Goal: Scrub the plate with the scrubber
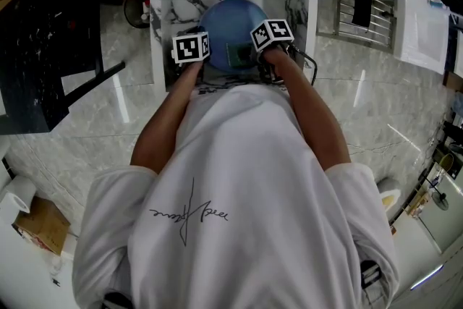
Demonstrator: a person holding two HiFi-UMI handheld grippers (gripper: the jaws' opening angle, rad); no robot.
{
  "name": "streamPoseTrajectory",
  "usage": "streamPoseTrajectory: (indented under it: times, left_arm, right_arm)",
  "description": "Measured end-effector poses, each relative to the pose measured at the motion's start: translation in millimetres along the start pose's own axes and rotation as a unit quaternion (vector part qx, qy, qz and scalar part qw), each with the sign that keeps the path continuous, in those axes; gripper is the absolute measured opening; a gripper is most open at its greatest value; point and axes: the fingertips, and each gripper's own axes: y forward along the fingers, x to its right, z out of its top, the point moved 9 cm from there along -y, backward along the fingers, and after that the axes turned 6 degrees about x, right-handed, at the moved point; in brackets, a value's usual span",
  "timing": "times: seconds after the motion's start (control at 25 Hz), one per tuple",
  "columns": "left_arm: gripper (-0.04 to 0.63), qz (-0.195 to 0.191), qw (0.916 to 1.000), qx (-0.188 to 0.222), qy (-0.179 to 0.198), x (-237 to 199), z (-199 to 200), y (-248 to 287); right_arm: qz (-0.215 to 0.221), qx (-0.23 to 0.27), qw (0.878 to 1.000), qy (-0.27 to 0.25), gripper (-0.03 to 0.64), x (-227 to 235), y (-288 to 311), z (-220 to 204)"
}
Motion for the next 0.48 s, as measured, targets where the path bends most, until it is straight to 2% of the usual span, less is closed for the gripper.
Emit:
streamPoseTrajectory:
  times: [0.48]
  left_arm:
    - [0.041, -0.002, 1.0, 0.001, 0.0, 0, -1, 1]
  right_arm:
    - [0.018, 0.024, 0.999, 0.012, 0.06, -14, 14, 1]
